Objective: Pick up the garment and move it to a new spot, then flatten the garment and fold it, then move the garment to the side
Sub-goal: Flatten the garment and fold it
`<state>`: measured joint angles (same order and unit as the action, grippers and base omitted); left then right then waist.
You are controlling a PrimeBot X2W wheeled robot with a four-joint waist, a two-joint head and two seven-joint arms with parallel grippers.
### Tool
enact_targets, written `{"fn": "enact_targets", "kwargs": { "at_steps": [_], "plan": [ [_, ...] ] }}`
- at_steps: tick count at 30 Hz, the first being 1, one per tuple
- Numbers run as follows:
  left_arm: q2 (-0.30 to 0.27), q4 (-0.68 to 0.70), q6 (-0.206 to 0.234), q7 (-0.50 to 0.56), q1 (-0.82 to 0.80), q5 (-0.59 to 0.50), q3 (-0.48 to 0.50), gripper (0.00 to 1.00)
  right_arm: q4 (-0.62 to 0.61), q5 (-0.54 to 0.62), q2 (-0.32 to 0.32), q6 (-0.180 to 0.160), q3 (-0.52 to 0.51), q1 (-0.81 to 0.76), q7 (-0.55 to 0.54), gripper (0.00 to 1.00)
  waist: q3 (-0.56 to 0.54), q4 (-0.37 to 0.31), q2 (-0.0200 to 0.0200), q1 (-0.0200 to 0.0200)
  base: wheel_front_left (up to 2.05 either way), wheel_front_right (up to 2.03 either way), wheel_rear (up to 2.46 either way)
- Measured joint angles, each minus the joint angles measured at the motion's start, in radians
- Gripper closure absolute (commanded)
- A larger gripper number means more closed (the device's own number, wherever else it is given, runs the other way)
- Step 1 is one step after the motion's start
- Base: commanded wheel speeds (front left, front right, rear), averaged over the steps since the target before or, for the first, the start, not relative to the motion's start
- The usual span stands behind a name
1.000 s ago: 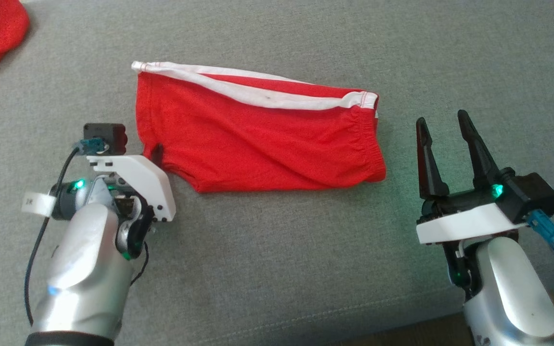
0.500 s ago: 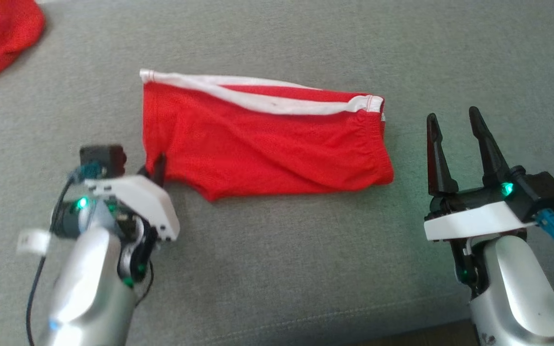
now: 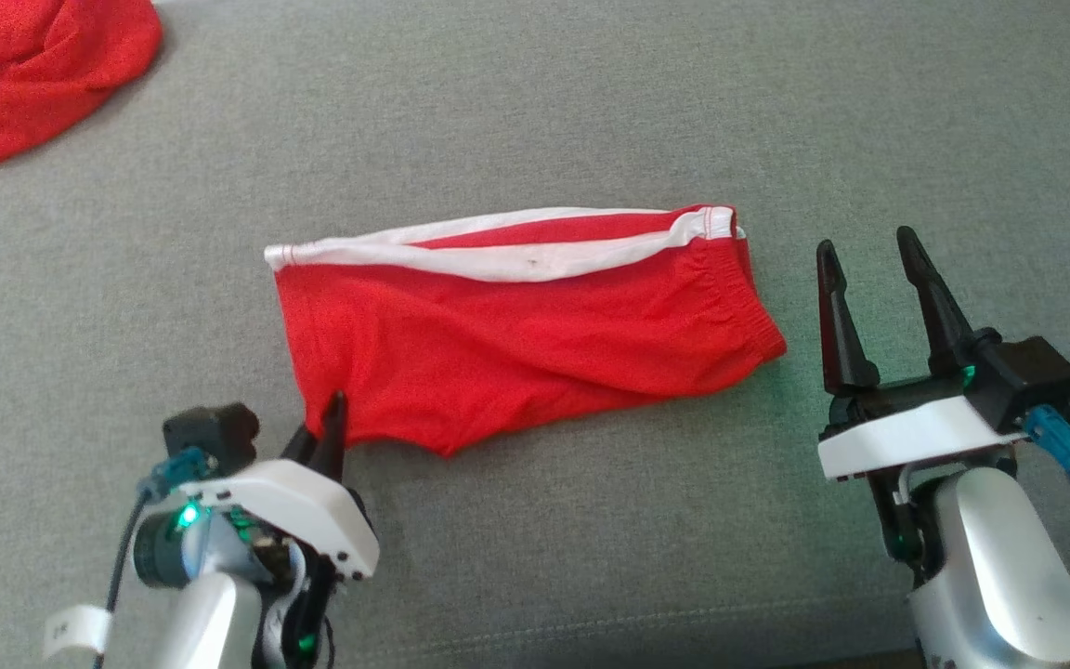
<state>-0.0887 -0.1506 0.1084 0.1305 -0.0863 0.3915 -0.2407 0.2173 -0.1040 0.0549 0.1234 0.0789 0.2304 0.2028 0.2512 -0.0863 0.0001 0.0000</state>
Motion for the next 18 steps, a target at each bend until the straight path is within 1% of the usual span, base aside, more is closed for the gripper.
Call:
{"fn": "enact_targets", "kwargs": {
  "at_steps": [4, 5, 6, 7, 8, 12, 18],
  "plan": [
    [0.002, 0.013, 0.010, -0.006, 0.014, 0.001, -0.005, 1.00, 0.000, 0.005, 0.000, 0.000, -0.003, 0.000, -0.012, 0.00, -0.002, 0.000, 0.0000, 0.0000, 0.00, 0.00, 0.00],
    [0.003, 0.018, 0.012, -0.012, 0.015, 0.000, -0.005, 0.83, 0.000, 0.007, 0.000, 0.000, -0.003, 0.000, -0.016, 0.00, -0.002, -0.001, 0.0000, 0.0000, 0.00, 0.00, 0.00],
    [0.003, 0.020, 0.013, -0.021, 0.015, 0.000, -0.005, 0.56, 0.000, 0.007, 0.000, 0.000, -0.003, 0.000, -0.018, 0.00, -0.002, -0.003, 0.0000, 0.0000, 0.00, 0.00, 0.00],
    [0.003, 0.022, 0.016, -0.033, 0.015, -0.001, -0.005, 0.09, 0.000, 0.007, 0.000, 0.000, -0.004, 0.000, -0.018, 0.00, -0.003, -0.004, 0.0000, 0.0000, 0.00, 0.00, 0.00],
    [0.002, 0.024, 0.016, -0.043, 0.015, -0.003, -0.005, 0.00, 0.000, 0.007, 0.000, 0.000, -0.004, 0.000, -0.019, 0.00, -0.004, -0.005, 0.0000, 0.0000, 0.00, 0.00, 0.00],
    [0.000, 0.034, 0.021, -0.084, 0.014, -0.014, -0.004, 0.00, 0.000, 0.007, 0.000, 0.000, -0.007, 0.000, -0.027, 0.00, -0.008, -0.006, 0.0000, 0.0000, 0.00, 0.00, 0.00],
    [-0.012, 0.069, 0.021, -0.205, 0.014, -0.050, 0.000, 0.00, 0.012, 0.007, 0.001, 0.000, -0.017, 0.001, -0.058, 0.00, -0.032, -0.003, 0.0000, 0.0000, 0.00, 0.00, 0.00]
  ]
}}
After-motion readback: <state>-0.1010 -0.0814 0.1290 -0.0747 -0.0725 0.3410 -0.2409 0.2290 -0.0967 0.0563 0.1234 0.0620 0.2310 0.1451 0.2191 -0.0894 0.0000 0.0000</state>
